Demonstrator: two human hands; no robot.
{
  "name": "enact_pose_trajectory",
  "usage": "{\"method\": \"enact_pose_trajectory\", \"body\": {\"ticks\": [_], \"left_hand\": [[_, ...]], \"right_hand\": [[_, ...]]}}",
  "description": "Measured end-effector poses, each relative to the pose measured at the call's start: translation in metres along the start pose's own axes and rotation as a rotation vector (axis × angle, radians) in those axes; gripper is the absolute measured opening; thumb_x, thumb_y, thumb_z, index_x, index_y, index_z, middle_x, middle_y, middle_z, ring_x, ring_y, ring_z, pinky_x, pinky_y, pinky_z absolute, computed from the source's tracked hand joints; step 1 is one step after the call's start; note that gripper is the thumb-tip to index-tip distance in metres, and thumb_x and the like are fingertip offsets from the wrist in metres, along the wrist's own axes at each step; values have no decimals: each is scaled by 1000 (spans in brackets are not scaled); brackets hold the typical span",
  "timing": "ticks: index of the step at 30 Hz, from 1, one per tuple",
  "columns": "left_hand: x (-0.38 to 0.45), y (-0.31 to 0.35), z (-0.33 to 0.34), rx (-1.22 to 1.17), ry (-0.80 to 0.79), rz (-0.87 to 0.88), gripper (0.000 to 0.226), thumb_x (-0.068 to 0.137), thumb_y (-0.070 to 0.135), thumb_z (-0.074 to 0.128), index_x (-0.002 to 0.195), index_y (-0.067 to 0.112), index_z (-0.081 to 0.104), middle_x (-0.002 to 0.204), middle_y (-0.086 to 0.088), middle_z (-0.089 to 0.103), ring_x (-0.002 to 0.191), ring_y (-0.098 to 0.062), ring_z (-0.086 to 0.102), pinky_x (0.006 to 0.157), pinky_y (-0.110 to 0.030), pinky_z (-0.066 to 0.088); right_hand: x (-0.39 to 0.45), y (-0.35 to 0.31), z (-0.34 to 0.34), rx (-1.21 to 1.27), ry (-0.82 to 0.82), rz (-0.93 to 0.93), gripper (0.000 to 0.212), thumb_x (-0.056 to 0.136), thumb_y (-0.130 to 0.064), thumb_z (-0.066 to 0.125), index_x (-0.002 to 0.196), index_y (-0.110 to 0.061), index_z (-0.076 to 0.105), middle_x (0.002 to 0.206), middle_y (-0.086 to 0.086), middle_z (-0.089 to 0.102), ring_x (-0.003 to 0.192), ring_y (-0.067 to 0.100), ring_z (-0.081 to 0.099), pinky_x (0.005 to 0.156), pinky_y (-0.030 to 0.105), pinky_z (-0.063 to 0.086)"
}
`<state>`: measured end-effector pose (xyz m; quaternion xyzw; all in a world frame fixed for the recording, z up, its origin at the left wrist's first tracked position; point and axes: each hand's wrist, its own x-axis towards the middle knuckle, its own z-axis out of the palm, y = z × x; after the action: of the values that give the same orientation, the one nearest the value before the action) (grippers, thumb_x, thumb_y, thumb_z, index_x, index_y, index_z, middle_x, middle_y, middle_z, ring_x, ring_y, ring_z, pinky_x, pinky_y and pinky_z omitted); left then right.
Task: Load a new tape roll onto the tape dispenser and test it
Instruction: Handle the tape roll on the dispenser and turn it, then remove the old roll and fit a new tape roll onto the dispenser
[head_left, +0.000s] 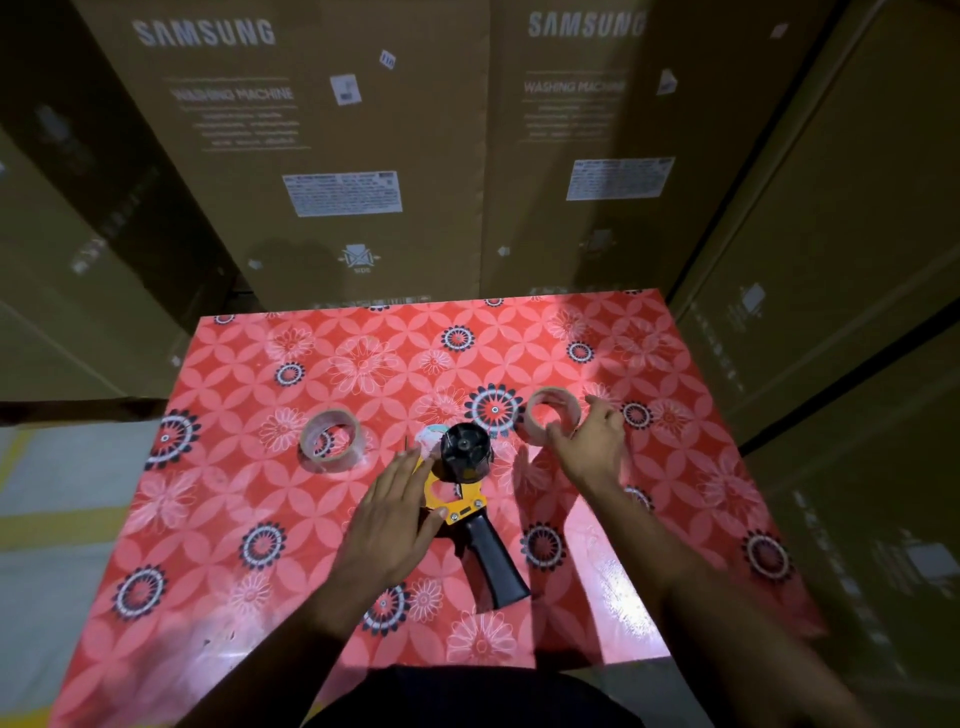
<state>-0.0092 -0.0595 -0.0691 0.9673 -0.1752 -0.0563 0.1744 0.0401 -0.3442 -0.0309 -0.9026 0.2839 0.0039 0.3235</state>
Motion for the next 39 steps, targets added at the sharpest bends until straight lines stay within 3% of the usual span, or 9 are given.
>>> {"method": "enact_pose_trajectory", "body": {"ticks": [3,7,9,11,15,21,27,33,39], "left_hand": [[-5,-2,6,-42,-22,-9,75,100,65,20,161,24,2,169,2,-4,154,-15,-10,125,-46,12],[-2,-7,8,-64,-48,8,75,102,64,19,160,23,-2,169,3,-9,153,-12,-16,125,-47,13],[3,-11,5,-75,-78,22,75,102,62,23,160,23,-3,168,5,-13,152,-10,-19,126,-44,9],[10,-15,-1,-47,-81,36,75,102,61,25,160,23,-2,167,5,-13,152,-10,-18,126,-44,7],[7,-20,-12,24,-56,-5,72,98,61,16,161,27,6,166,9,-6,152,-9,-10,123,-39,2],[-16,-42,-26,20,-47,-3,68,99,35,51,159,25,19,167,3,15,154,-19,12,121,-40,10],[-5,-84,-53,18,-18,-134,69,95,19,54,156,21,23,158,-4,35,144,-23,28,122,-46,23],[12,-98,-66,14,-67,-107,85,82,-14,45,155,27,26,144,-4,53,137,-25,40,122,-47,18],[14,-108,-77,-136,-43,-109,77,92,-6,48,145,46,29,136,-12,60,120,-33,46,92,-53,51]], "right_hand": [[-55,-3,20,-45,-60,-381,58,91,-40,59,142,-19,42,143,10,42,115,20,56,94,32,52],[-104,8,55,-314,-316,-874,69,98,-57,41,157,-26,26,167,5,22,154,24,18,121,48,23],[-113,11,68,-317,-346,-842,67,101,-52,36,160,-30,15,170,-1,9,157,17,-3,126,50,10],[-119,5,75,-285,-316,-763,63,103,-47,32,160,-32,13,171,-5,5,156,13,-9,126,52,5],[-124,-16,89,-333,-255,-660,62,104,-44,31,161,-30,11,171,-6,3,157,15,-5,123,57,3],[-111,-49,104,-349,-232,-614,64,102,-40,36,160,-25,16,170,-2,11,157,19,4,123,59,13],[-107,-58,103,-359,-272,-575,64,104,-40,36,161,-26,10,171,-3,4,157,19,-2,124,58,12],[-104,-59,102,-378,-308,-518,62,104,-45,38,159,-35,11,170,-8,0,157,23,-1,123,60,9],[-108,-63,103,-209,-255,-462,66,102,-46,44,159,-35,14,170,0,9,156,28,6,123,59,11]]}}
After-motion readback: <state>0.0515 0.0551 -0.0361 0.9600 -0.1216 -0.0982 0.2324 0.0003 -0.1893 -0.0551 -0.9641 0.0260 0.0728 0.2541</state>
